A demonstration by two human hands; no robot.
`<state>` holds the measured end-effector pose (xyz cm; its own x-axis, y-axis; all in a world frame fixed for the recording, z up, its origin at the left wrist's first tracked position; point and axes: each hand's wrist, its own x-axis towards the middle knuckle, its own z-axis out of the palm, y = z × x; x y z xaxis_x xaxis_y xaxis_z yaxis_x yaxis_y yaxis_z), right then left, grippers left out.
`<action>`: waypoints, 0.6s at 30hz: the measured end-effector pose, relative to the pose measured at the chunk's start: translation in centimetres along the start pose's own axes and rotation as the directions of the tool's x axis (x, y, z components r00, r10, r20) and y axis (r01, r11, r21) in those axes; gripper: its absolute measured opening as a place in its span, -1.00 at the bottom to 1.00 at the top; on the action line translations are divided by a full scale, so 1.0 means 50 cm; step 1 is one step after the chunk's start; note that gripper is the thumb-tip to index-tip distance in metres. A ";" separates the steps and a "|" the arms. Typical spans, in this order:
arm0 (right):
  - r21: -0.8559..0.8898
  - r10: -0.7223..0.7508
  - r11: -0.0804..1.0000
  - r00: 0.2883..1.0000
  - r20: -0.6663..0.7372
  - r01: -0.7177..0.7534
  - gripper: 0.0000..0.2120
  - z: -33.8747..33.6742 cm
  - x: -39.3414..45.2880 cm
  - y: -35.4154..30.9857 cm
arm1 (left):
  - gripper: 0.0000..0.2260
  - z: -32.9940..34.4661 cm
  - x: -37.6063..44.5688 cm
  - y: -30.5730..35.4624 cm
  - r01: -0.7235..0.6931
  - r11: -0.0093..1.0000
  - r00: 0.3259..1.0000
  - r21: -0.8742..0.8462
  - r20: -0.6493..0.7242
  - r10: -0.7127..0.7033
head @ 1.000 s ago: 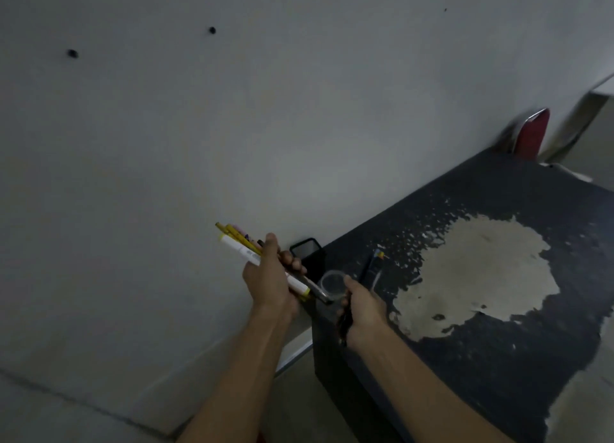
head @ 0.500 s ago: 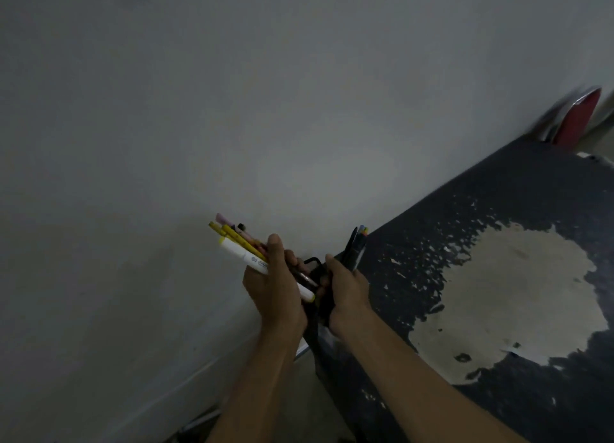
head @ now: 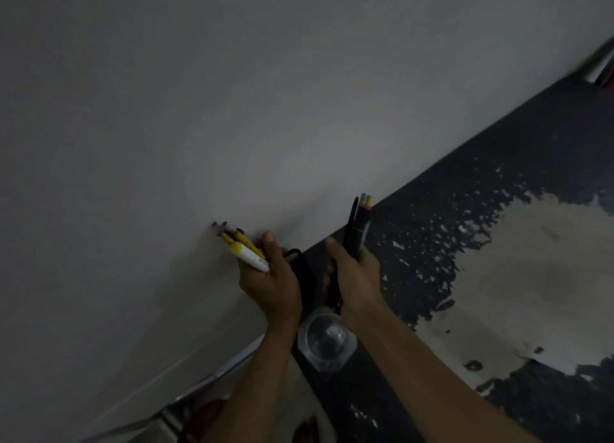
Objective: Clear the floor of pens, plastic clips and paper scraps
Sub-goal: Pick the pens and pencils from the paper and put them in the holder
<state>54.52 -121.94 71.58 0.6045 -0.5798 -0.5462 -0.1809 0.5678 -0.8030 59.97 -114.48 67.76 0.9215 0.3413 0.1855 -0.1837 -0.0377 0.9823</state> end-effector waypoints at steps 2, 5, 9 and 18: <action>0.005 -0.008 1.000 1.000 0.011 0.008 -0.81 -0.006 0.008 0.005 | -0.54 0.003 -0.004 -0.020 -0.016 1.000 1.000 0.022 -0.004 0.016; 0.011 -0.022 1.000 1.000 0.009 0.022 -0.79 -0.015 0.018 0.008 | -0.53 0.000 -0.016 -0.044 -0.037 0.996 0.999 0.079 0.008 0.037; 0.019 -0.036 0.999 0.999 0.011 0.036 -0.77 -0.023 0.026 0.009 | -0.68 -0.004 -0.021 -0.063 -0.031 0.988 0.999 0.149 0.017 0.029; 0.037 -0.053 0.998 0.998 0.035 0.052 -0.80 -0.020 0.026 0.005 | -0.89 -0.007 -0.020 -0.041 0.010 0.987 1.000 0.158 -0.003 -0.010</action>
<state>54.47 -123.14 70.43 0.6403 -0.5881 -0.4941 -0.1207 0.5582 -0.8209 59.31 -114.41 65.56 0.9224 0.3441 0.1755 -0.1178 -0.1823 0.9762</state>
